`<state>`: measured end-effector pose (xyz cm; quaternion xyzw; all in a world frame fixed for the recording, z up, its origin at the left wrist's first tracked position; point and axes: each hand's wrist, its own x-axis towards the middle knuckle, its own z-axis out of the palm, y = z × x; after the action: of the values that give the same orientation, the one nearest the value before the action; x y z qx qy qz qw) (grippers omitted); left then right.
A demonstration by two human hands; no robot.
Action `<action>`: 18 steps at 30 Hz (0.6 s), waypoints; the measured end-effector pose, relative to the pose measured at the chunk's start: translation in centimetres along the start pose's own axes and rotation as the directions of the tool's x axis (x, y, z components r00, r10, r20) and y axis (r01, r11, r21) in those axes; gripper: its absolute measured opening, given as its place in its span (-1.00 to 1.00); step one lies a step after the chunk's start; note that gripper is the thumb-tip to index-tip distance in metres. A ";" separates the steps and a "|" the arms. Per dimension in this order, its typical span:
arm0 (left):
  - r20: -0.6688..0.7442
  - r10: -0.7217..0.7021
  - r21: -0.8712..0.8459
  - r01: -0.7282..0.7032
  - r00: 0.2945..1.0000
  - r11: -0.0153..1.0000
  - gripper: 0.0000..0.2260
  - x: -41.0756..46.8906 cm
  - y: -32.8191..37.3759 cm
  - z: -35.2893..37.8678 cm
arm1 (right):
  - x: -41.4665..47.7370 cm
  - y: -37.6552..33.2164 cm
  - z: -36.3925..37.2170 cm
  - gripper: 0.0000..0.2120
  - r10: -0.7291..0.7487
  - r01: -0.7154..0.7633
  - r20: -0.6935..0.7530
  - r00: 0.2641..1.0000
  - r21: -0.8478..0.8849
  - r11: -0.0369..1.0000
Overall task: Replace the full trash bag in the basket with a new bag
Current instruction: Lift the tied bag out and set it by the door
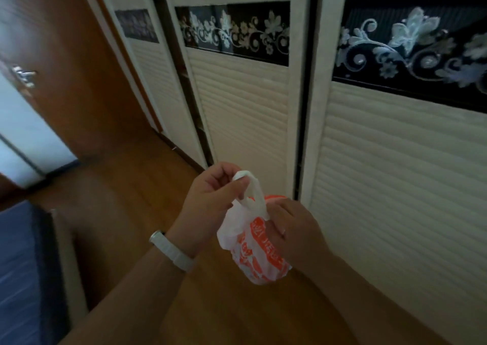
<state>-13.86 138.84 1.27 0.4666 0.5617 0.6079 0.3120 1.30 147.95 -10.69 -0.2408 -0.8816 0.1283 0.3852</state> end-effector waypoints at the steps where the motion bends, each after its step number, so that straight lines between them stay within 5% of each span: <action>1: -0.017 0.004 0.014 -0.003 1.000 1.000 -0.87 0.6 -0.4 -0.9 | 0.9 0.2 1.0 -0.82 -0.011 0.011 0.020 1.000 0.004 1.000; 18: -0.249 -0.093 -0.100 0.070 0.964 0.993 -0.91 15.3 -7.9 -26.5 | 23.0 -3.8 24.5 -0.74 -0.065 0.061 0.261 0.963 0.023 0.998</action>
<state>-45.02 143.70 -1.37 0.3470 0.5877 0.6738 0.2832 -31.57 155.81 -11.34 -0.1908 -0.9309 0.1529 0.2713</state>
